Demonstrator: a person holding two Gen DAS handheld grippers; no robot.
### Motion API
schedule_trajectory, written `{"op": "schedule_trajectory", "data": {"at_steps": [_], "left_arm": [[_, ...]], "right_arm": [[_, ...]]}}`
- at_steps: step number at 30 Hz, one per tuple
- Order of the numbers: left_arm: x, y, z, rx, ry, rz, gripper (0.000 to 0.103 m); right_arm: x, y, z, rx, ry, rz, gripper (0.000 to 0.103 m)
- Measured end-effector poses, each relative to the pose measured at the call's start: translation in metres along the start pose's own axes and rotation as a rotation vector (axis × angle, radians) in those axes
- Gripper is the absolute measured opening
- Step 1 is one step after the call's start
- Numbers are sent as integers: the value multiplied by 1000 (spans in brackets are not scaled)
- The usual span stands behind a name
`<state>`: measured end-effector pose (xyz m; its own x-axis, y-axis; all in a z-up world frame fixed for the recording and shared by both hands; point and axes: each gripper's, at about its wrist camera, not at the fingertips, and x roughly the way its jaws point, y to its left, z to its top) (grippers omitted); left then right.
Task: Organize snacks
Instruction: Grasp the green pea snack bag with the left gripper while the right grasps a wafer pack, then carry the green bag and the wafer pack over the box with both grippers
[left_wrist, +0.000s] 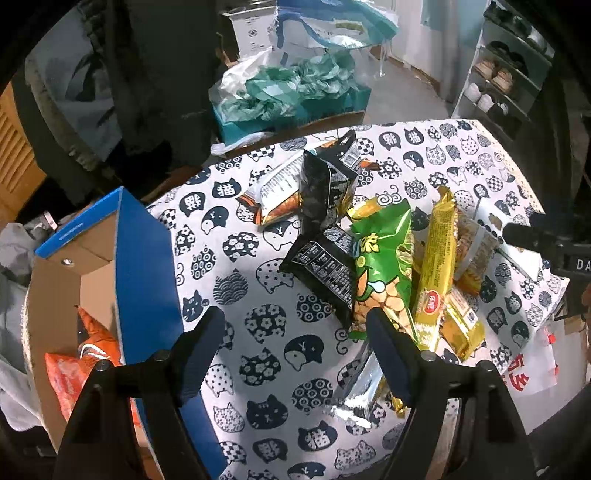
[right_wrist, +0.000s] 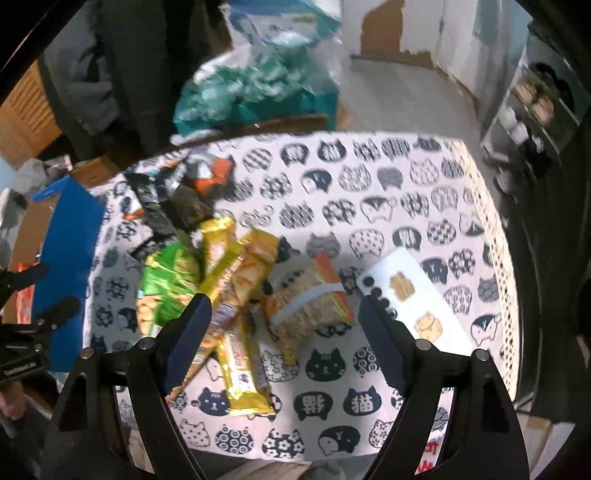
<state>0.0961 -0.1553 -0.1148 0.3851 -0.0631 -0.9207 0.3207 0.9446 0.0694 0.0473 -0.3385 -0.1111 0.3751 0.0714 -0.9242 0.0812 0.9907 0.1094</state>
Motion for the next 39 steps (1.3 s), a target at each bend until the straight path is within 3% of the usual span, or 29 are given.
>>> {"op": "schedule_trajectory", "data": {"at_steps": [4,9,12,22,27,34,39], "left_arm": [[19,-4,4,1,26,2,80],[37,-2,8,-67,73,-70,80],[40,-3,10,-77,63,-72,80],[52,-7,21,-103,66,-93,80],[60,-13,23,-104,80,-114,80],[70,-25,26,-112,83,-179,81],[79,-37,27,-87,92,-198,81]], "right_arm": [[21,-15,-6,94,59,29,81],[45,-26,-10,203,106,51,81],[57,-32,-11,260,129,65,81],[90,-33,0,331,136,54,81],[109,-26,4,267,161,37,80],[111,-4,2,81,174,12,53],[102,2,1,-16,165,-57,51]]}}
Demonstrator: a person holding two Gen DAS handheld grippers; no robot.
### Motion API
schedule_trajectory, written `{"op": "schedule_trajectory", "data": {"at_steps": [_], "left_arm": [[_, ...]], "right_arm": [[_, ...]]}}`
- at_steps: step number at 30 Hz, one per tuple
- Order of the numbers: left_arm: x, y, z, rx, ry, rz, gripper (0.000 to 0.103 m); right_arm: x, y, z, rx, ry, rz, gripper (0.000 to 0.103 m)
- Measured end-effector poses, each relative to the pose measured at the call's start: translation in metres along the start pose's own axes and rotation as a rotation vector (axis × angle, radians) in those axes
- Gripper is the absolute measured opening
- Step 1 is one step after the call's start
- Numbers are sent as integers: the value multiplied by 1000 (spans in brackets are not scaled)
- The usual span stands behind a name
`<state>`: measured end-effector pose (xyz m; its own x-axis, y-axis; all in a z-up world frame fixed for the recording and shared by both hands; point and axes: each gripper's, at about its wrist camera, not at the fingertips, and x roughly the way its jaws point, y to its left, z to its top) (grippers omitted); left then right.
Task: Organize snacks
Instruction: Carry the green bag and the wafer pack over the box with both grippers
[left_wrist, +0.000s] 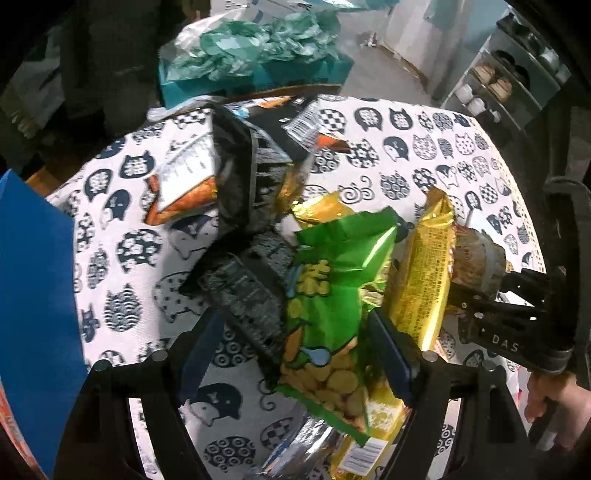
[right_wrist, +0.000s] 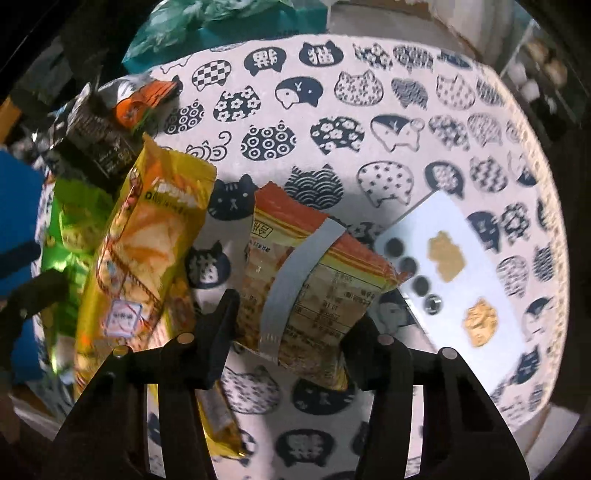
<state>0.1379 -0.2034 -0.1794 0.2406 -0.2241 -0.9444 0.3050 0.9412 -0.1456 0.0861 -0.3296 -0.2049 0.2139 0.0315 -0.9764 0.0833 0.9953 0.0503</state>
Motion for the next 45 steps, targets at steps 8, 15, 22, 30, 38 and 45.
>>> {"op": "schedule_trajectory", "data": {"at_steps": [8,15,22,30,38,45], "left_arm": [[12,-15,-4,34,10,-83,52],[15,-19,-9,49,-5,-86,52],[15,-23,-13,87,-7,-60,35],[-19,-20,-16,94,-93,-50,25],[-69,-21,-19,139,-205,-2,25],[-102,-11,-26,127,-264,25,25]], "right_arm": [[3,-8,-3,9,31,27,53],[2,-15,-10,9,29,16,62],[6,-12,-16,0,10,22,45],[-23,-10,-15,-10,-44,14,43],[-73,6,-17,-60,-138,24,43],[-112,34,-17,-128,-207,30,43]]}}
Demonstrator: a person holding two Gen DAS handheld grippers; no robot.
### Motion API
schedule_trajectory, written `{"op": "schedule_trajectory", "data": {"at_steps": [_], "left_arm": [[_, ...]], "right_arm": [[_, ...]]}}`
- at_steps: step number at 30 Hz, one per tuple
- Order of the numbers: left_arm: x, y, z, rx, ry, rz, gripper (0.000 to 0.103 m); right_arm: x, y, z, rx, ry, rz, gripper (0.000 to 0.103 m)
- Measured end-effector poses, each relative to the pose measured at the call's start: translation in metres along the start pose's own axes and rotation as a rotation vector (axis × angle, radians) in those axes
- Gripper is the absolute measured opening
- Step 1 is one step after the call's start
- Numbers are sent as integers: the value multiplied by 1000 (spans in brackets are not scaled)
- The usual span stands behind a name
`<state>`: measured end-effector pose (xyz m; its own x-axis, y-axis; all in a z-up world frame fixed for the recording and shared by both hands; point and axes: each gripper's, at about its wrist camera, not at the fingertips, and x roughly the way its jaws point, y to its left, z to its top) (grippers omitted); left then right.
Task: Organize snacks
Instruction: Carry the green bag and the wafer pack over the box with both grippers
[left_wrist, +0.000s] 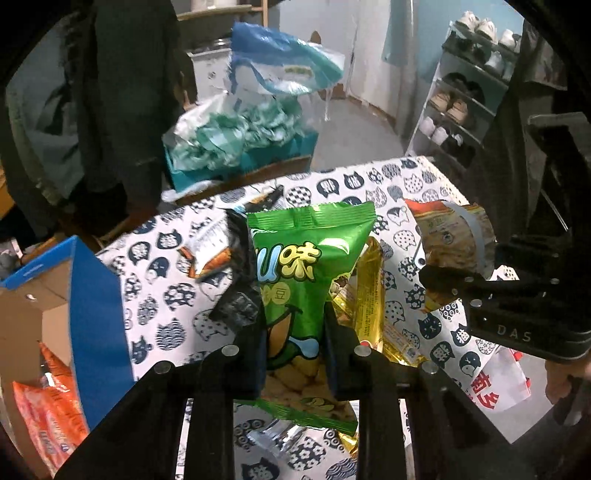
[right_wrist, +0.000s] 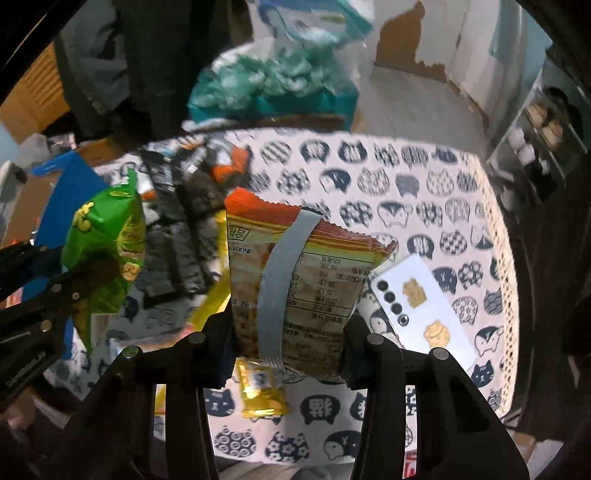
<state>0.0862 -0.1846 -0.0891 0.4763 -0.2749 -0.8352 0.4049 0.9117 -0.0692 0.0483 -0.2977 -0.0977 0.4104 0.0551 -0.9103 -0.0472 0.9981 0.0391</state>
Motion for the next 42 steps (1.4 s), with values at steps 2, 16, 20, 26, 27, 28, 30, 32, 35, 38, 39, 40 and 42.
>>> {"op": "schedule_trajectory", "data": {"at_steps": [2,16,20,26,27,28,30,32,35,38,39,40,42], "left_arm": [[-8,5,-2,-2,-12,12,25],[-59,50,-16,-76,-74,47,25],[-71,64,-23,-89,-92,77,25],[-85,88,-31,-130,-110,102,25],[-88,93,-32,-138,-113,110,25],[-90,97,-34,-146,-116,115,25],[-96,110,-38,-168,-123,120,25],[-100,122,-42,-190,-124,130,25],[-106,140,-50,-223,-132,139,25],[-112,161,-59,-266,-130,164,25],[-113,167,-62,-278,-128,168,25],[-114,172,-64,-292,-126,173,25],[-114,185,-70,-318,-122,182,25]], "right_arm": [[-10,9,3,-13,-17,6,43],[-44,62,21,-101,-84,52,43],[-45,75,24,-119,-87,56,43],[-47,98,28,-149,-96,80,43],[-47,104,28,-158,-96,82,43],[-46,107,28,-164,-96,84,43],[-45,119,29,-181,-93,94,43],[-44,128,30,-192,-91,105,43],[-42,143,32,-207,-87,120,43],[-38,158,34,-222,-78,137,43],[-37,164,35,-230,-75,140,43],[-35,170,36,-241,-72,143,43],[-33,181,37,-256,-68,146,43]]}}
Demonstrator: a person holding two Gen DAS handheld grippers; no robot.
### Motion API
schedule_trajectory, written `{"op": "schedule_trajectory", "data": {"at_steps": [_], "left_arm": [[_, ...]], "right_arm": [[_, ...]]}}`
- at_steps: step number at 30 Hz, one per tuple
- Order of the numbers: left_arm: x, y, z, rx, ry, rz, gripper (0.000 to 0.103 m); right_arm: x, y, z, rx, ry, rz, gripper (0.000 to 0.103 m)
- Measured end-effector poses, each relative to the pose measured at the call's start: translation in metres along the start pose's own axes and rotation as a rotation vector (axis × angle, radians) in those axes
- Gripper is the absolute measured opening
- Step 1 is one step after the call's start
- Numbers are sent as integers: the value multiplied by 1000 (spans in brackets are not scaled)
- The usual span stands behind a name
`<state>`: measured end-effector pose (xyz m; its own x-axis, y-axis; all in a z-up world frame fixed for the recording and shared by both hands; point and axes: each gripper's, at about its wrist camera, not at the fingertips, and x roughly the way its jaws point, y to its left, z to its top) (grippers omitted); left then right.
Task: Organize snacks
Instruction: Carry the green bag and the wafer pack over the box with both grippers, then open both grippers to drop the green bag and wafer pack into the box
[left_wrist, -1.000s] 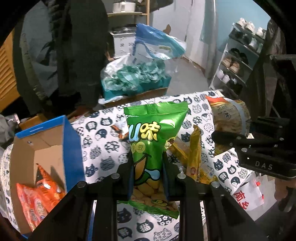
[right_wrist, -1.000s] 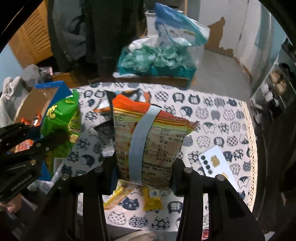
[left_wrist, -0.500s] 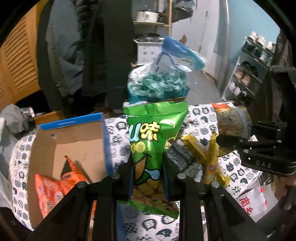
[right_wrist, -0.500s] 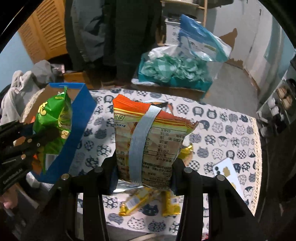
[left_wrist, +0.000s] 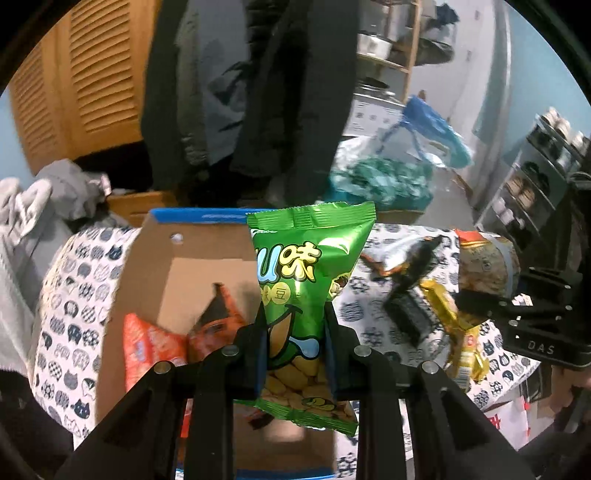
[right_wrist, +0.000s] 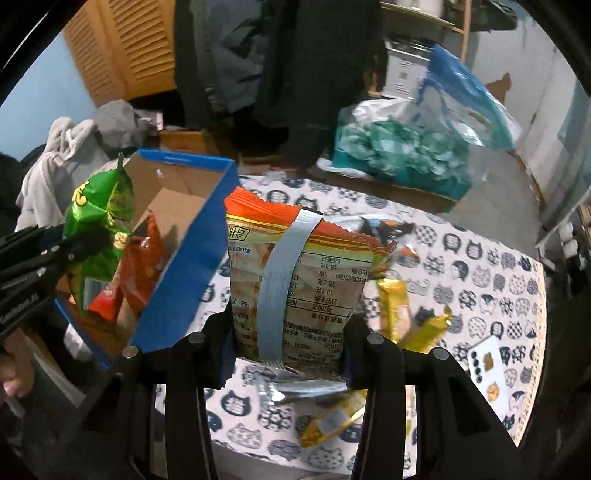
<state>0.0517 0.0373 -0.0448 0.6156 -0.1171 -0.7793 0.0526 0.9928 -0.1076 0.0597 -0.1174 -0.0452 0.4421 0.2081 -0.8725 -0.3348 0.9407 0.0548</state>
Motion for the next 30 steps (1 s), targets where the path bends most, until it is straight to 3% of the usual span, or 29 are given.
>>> {"op": "schedule_trajectory", "data": {"at_steps": [7,15,24,30], "left_arm": [[11,41,-9,-68,34,49,25],[38,80,-29,-143,130,80,25],[70,93,-46,-184,233,108,26],[80,110,-53,-265,304,77,26]], "right_arm": [[12,34,16,-40,9,28,43],[25,70,32,-85,18,59,43],[45,107,38,-136,44,98,43],[60,125,40,-157,68,130,43]]}}
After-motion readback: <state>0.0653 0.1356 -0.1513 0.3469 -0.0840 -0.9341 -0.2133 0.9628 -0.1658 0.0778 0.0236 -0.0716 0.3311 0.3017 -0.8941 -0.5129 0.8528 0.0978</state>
